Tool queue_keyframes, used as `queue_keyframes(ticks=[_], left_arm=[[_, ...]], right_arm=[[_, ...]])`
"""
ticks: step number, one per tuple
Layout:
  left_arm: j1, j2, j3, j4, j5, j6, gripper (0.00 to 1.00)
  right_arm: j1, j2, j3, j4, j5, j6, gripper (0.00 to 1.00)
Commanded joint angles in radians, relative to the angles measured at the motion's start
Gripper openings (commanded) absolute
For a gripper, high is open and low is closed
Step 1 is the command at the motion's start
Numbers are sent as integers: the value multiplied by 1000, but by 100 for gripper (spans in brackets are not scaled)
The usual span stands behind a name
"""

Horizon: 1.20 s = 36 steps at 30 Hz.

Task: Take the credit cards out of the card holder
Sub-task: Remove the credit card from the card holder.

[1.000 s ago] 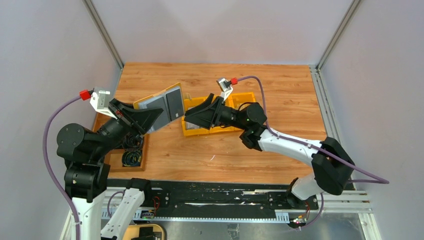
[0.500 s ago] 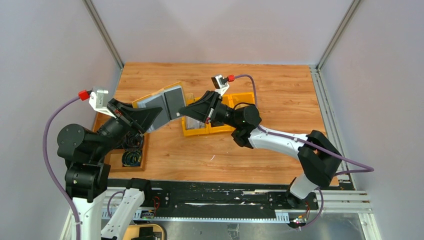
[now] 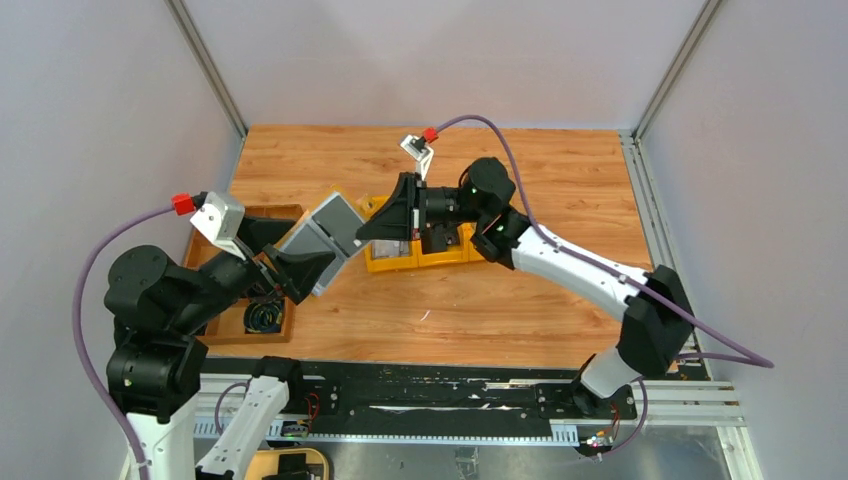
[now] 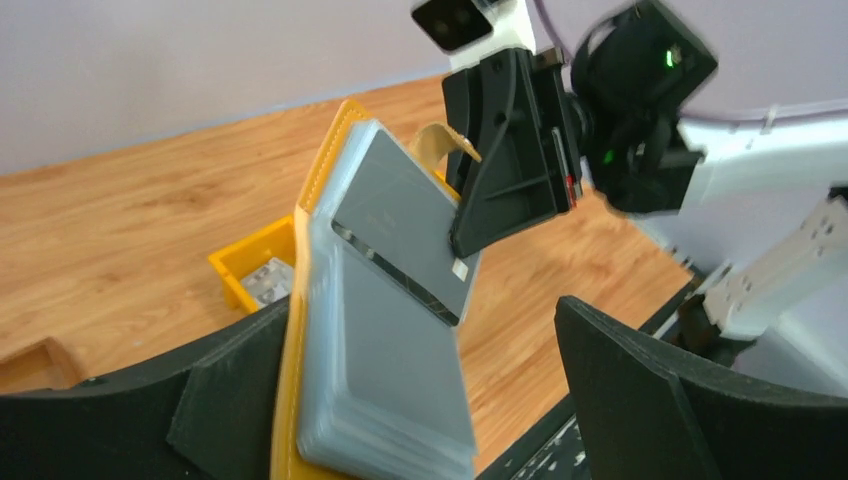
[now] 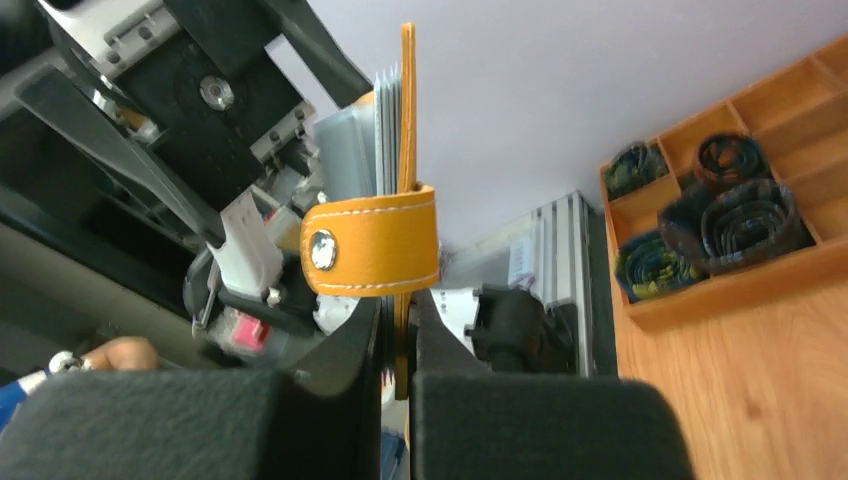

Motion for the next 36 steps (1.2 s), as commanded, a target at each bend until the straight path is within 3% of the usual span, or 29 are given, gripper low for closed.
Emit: queue_keyframes(ticks=[1,6,10,19,24,27,29,31,33,36], left_arm=[[-5,41,101,-159,94,238,100],[-4,61,78,-231,189,359,99],[-5,104,53,-283,317,335,96],[-5,146,-27,-284,451,237,86],[-5,158,-97,-282,551,176,64],[-5,166,-111,-283,583,172,32],[-5,178,-99,-285,585,173,14],[-4,186,-64,-286,564,179,1],[-5,187,-23,-281,530,177,0],[-4,165,-3,-138,469,41,0]], right_arm=[[2,-92,170,-676,-178,-534,0],[17,-76,319,-1014,-249,-770,0],[51,-39,433,-1224,-264,-916,0],[124,46,631,-1475,-186,-1111,0],[139,100,723,-1533,-157,-1140,0],[143,112,750,-1534,-163,-1141,0],[143,106,743,-1498,-169,-1113,2],[141,74,682,-1375,-173,-1037,24],[135,4,525,-1077,-195,-843,41],[115,-106,211,-511,-169,-521,53]])
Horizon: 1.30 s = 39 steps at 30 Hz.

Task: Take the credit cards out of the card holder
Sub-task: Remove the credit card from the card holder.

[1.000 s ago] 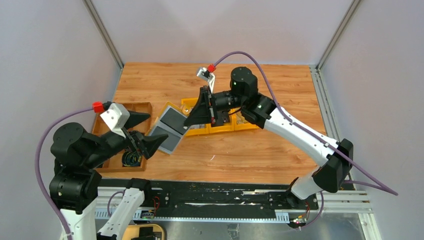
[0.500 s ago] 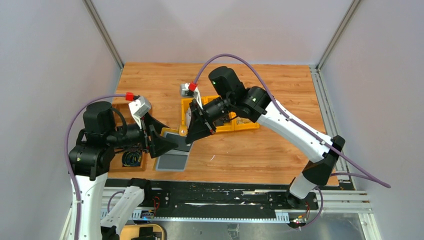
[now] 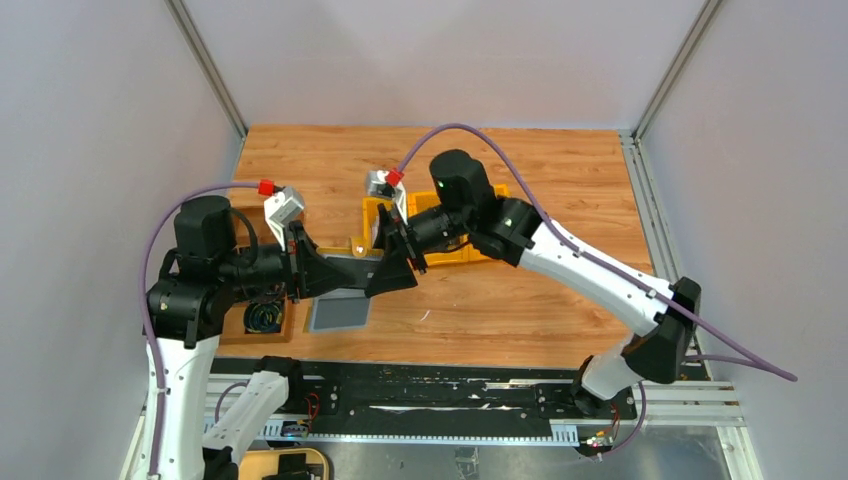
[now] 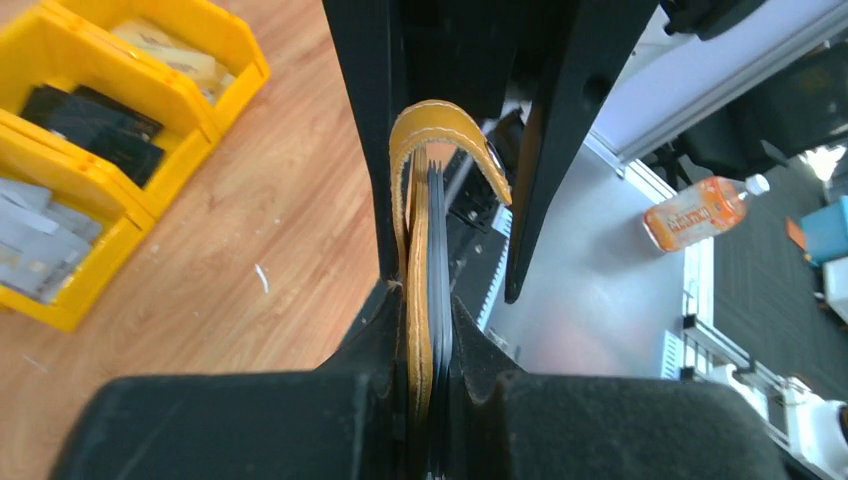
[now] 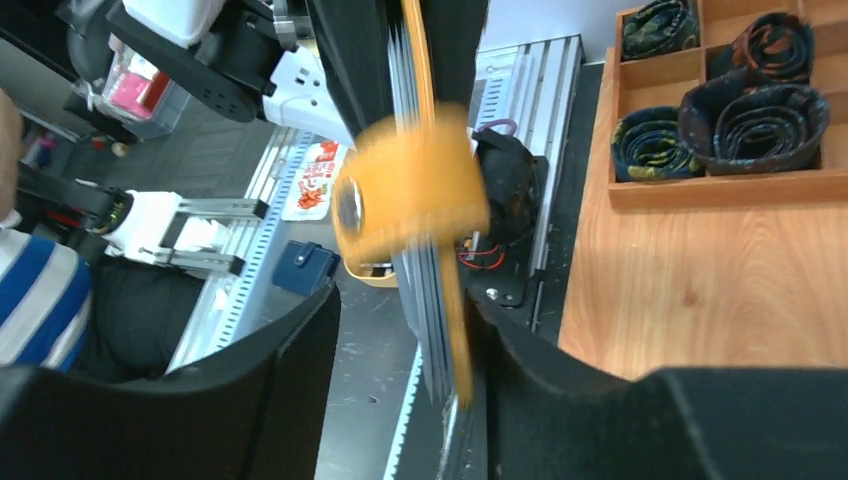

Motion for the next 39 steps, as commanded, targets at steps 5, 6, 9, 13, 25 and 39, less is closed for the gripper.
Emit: queue_keyframes(ticks=[5,6,9,13,25,39], left_arm=[[-1,-150,-65,554,-166,-464,0],[-1,-159,-75,595,-180,-497,0],[-1,-177,-100,628,-217,-540,0],[-1,-196,-144,677,-225,-598,0],[-1,-178,-102,533,-222,-494,32],[-1,-82,1,104,13,-92,49]], right_arm=[[-45,-147,-474,1269,88,809,52],[-49,-140,-494,1322,95,872,51],[-55,-105,-541,1572,138,1031,46],[-56,-33,-551,1745,167,1172,46],[-75,-37,-508,1606,66,1129,0],[-47,-88,-152,368,-141,335,0]])
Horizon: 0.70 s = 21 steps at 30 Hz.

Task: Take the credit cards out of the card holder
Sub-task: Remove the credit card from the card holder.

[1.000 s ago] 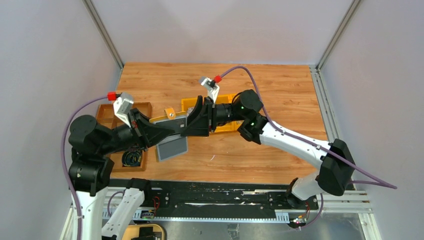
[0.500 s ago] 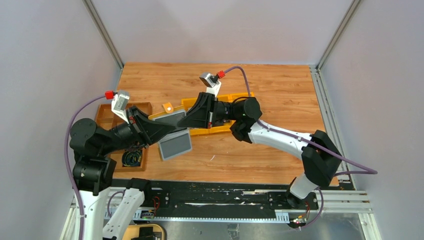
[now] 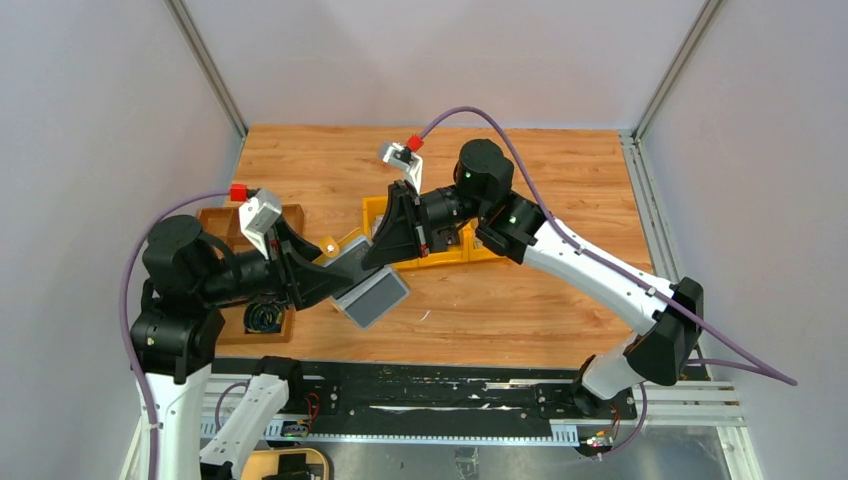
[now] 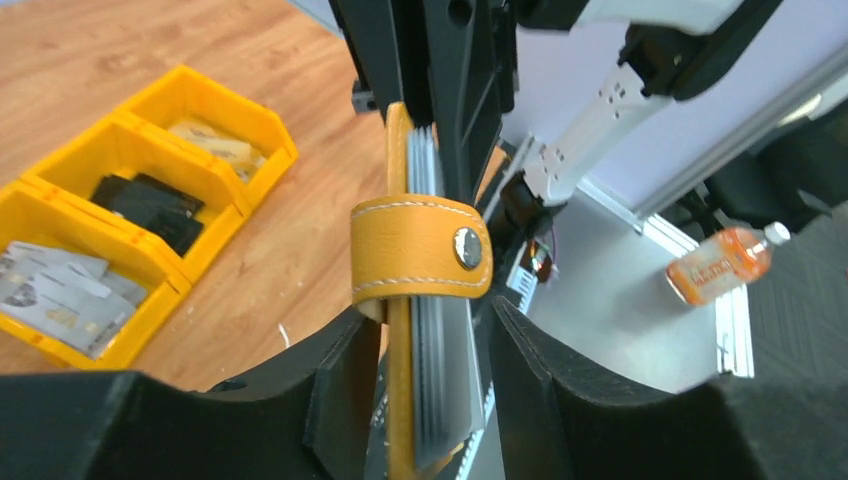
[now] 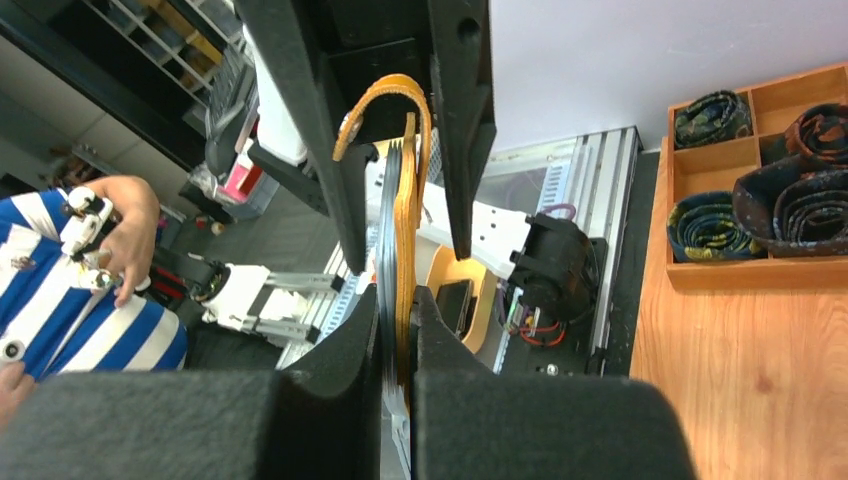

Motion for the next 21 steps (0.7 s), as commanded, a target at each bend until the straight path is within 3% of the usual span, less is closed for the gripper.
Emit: queue_keyframes(ticks=[1,4,12,17,21], left_arm=[[2,34,-14,-174,125,144,46],[1,47,-16,-176,162,130,38],[2,54,-21,-178,174,121,37],[1,67,-3,-178,161,119,12],[2,72,15,-166,154,114,0]], right_arm=[[21,-10,97,-339,-65,-251,0],[28,-1,139,-436,-80,-326,0],[40,52,245,-552,-105,-408,0],[53,78,287,-607,-109,-456,0],[52,83,290,-613,-95,-467,0]])
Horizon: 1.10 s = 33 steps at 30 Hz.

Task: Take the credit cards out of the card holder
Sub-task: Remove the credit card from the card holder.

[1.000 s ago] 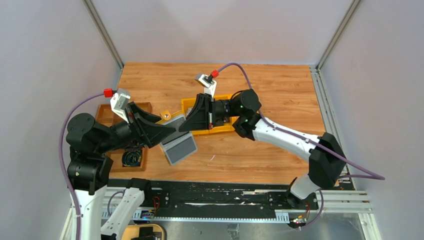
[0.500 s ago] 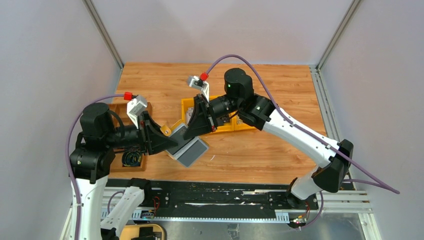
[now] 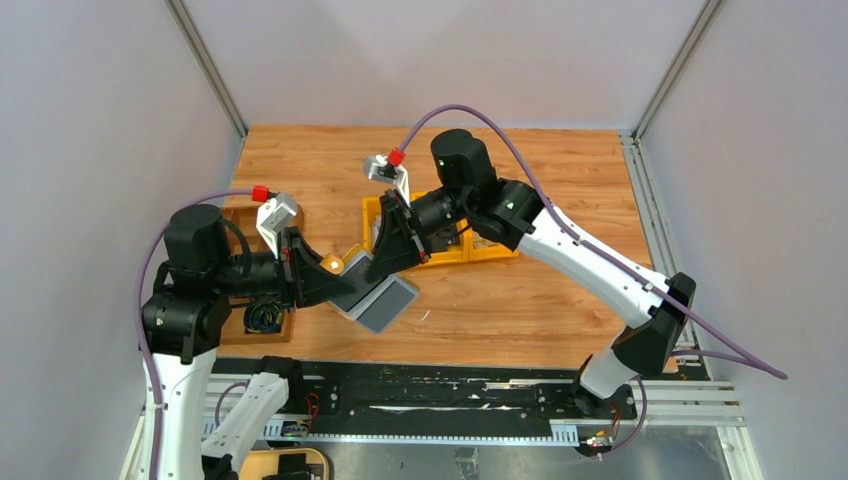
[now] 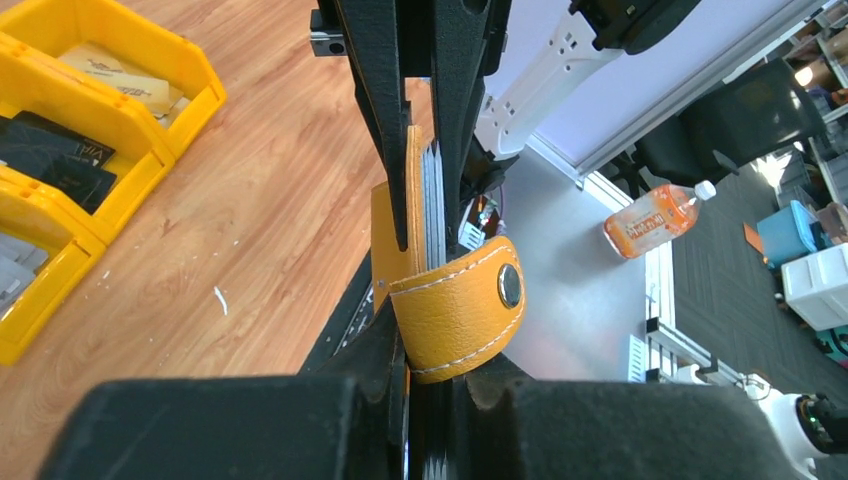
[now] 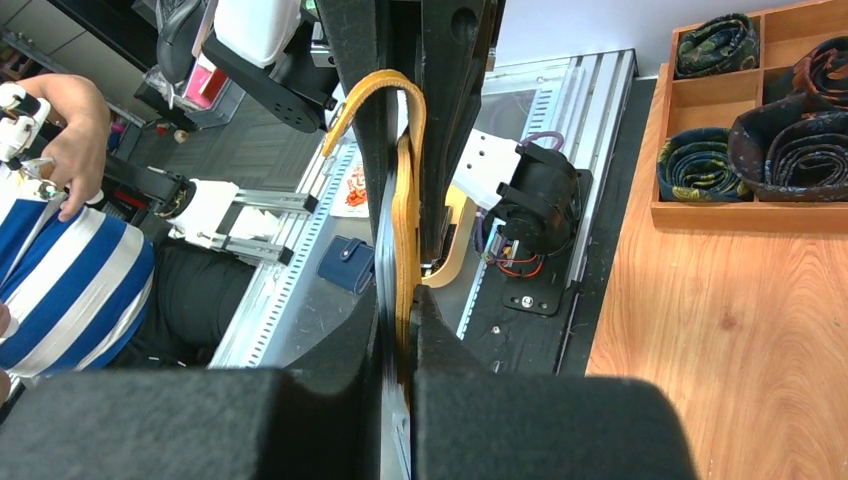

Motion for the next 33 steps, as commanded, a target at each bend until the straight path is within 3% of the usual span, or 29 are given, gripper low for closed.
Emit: queue_keyframes(ticks=[1,3,9,12,18,25,33], left_arm=[[2,12,30,24,-1,-4,0],[2,4,25,62,-10,-34,0],[2,-29,-10,190,-53,-136,0],[2,-33,-14,208,-120,-138,0],[2,-61,-40,313,-307,-213,0],[2,-91,-94,415,-439,-285,0],[2,-107,-159,555,-402,-421,0]], right_arm=[[23,10,46,-28,-24,-25,4],[15,6,50,-19,-12,-11,12],[-71,-66,-16,164,103,151,50],[-127,-142,-98,256,222,246,58],[-170,-328,-280,343,509,323,62],[-114,-304,-440,716,382,639,56],[-54,-167,-471,928,327,803,53]])
